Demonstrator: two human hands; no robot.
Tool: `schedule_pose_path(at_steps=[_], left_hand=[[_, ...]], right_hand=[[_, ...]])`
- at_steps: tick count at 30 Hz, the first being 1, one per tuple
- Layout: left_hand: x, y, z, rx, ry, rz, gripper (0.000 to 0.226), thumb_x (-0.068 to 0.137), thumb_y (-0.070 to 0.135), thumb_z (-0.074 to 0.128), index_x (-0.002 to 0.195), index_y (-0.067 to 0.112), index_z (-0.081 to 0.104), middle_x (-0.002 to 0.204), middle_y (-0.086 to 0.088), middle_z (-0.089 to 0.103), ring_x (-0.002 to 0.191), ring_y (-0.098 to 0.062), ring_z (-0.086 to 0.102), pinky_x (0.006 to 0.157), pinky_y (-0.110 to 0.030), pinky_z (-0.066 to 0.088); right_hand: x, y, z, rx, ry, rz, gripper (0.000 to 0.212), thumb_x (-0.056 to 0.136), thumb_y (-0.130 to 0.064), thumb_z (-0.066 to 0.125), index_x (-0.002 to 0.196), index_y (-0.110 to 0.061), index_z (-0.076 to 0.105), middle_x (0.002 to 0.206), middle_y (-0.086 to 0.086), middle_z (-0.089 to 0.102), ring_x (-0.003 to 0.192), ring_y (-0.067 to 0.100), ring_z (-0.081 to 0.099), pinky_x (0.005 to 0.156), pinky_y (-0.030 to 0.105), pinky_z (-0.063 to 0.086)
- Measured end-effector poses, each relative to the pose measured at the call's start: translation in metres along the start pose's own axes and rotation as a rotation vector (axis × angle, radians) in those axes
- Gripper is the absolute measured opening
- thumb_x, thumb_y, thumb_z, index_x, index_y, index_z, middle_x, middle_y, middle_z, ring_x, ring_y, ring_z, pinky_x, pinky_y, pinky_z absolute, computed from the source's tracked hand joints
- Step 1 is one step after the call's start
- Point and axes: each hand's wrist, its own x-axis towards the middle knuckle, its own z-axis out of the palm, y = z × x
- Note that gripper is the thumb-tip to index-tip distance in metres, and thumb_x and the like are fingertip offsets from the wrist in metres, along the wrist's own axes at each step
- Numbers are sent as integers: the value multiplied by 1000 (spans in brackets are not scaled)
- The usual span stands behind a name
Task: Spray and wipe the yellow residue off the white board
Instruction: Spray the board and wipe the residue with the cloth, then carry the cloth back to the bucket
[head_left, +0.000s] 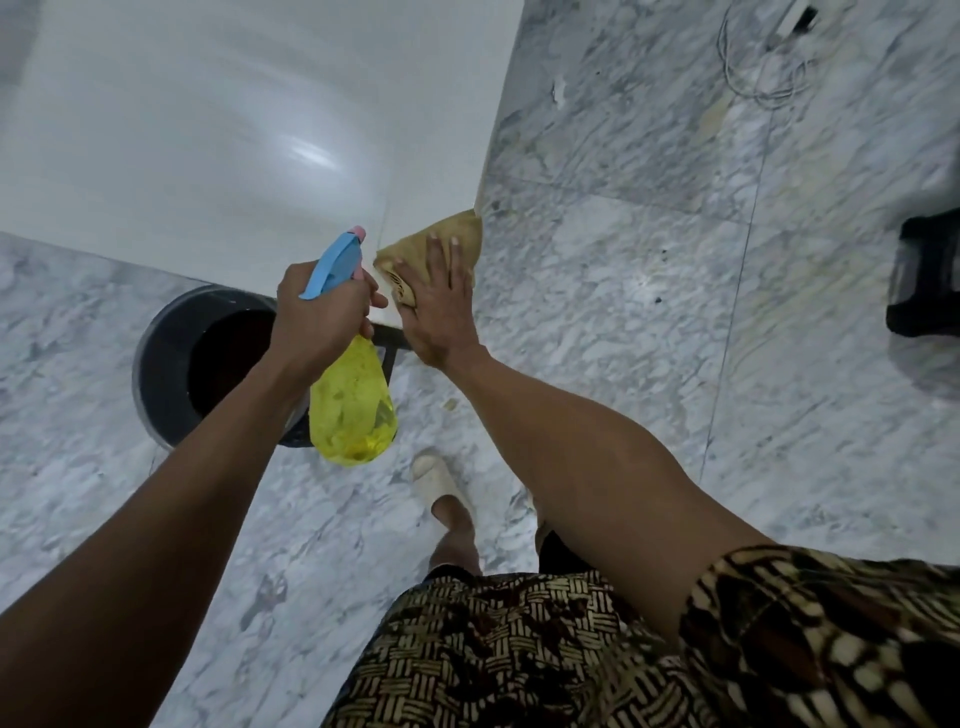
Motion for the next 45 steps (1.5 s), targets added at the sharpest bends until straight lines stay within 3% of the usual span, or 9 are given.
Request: schedule_pose_path(at_steps=[7,10,13,18,21,25,32,39,45], left_hand=[[-8,-13,-22,47,-80,42,23,101,5,53,100,21,70,80,-3,72,70,-29,65,66,-38,57],[-6,-23,-34,101,-116,59,29,100,4,53,122,1,71,87,-9,74,66,-22,68,60,-32,59],[-6,-27,-43,142,-153,92,26,98,3,53,114,3,73,82,-6,74,70,-25,71,59,-32,60],[-13,-30,-62,141,-202,125,16,100,5,54,100,11,69,86,-14,76,62,-26,66,62,-32,59],[-18,-29,-73,126,-207,124,18,98,5,55,101,5,72,86,-14,76,71,-29,69,69,-42,60],[-23,-20,-84,97,-160,132,19,99,10,55,97,12,73,83,-12,76,81,-35,73,77,-49,62],[-31,9,-100,57,13,133,32,102,10,54,128,11,71,96,-3,78,57,-17,65,57,-24,55],[-48,42,-107,-106,206,95,17,102,15,55,114,19,67,91,-5,76,66,-22,65,80,-43,60],[-67,46,-107,-243,305,102,32,98,13,54,105,41,67,89,-6,77,53,-14,61,64,-33,54]], right_hand=[[-25,-22,13,14,49,83,52,96,-37,42,146,-24,50,165,16,16,152,41,4,118,62,16],[-39,-31,17,44,84,109,50,93,-32,50,143,-23,53,163,17,22,152,43,8,117,65,18],[-54,-33,32,30,123,94,44,94,-28,51,134,-16,62,154,25,38,146,50,23,119,63,20],[-83,-45,21,9,-73,129,44,101,-33,41,126,-7,66,143,35,47,139,51,37,120,59,22],[-95,-70,-14,198,-241,256,51,106,-36,38,147,-6,44,157,24,32,149,37,22,123,41,9],[-90,-96,-57,685,-232,467,50,103,-54,36,133,-20,56,115,8,63,90,24,62,75,43,58],[-53,-107,-139,1251,-183,647,33,107,-44,35,108,-25,62,132,11,63,119,29,60,106,49,48],[-10,-107,-191,1272,-226,525,30,106,-39,40,108,-22,64,109,3,70,102,18,66,90,34,54],[3,-103,-190,1294,-413,505,33,100,-37,52,121,-15,65,117,7,72,113,21,66,102,40,52]])
